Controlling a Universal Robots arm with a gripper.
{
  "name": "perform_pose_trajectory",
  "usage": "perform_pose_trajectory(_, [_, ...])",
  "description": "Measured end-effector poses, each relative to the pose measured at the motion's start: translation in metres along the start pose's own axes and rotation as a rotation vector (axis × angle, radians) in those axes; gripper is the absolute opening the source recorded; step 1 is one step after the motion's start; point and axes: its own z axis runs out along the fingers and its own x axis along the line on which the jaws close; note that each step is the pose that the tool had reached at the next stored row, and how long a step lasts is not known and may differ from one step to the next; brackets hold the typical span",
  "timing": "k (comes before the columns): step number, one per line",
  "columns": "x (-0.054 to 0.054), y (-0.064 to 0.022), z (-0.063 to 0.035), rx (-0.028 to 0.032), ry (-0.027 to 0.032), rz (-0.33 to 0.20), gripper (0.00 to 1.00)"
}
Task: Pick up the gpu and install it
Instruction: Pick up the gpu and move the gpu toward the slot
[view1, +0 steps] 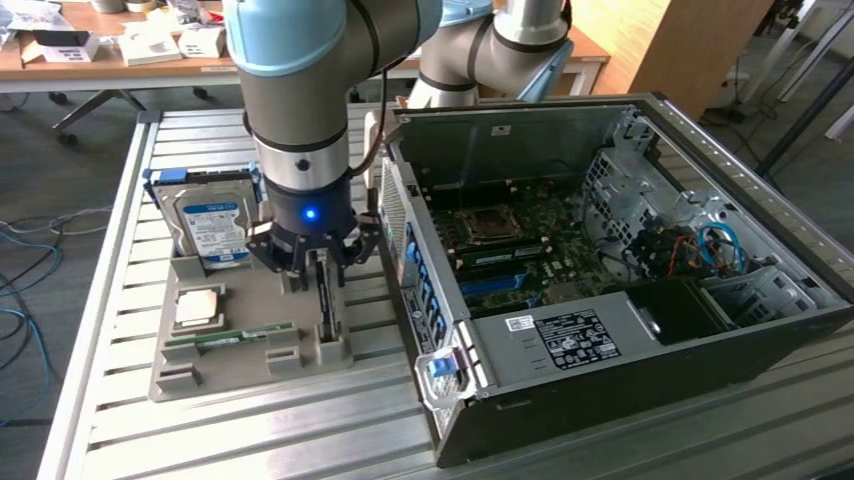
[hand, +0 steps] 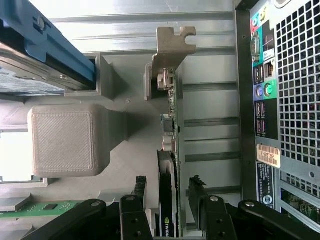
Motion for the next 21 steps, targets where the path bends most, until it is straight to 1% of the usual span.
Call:
perform_pose_trajectory(11, [0.0001, 0.0001, 0.0009, 0.0001, 0.0001, 0.000, 0.47])
perform_pose_trajectory(12, [0.0001, 0.0001, 0.0009, 0.0001, 0.0000, 0.000, 0.45])
perform_pose_trajectory(14, [0.0001, 0.0001, 0.0009, 0.0000, 0.0000, 0.000, 0.45])
perform_pose_trajectory(15, [0.0001, 0.0001, 0.0009, 0.0001, 0.0000, 0.000, 0.39])
perform_pose_trajectory(21, [0.0000, -0.0016, 0.0008, 0.0000, 0.0000, 0.000, 0.39])
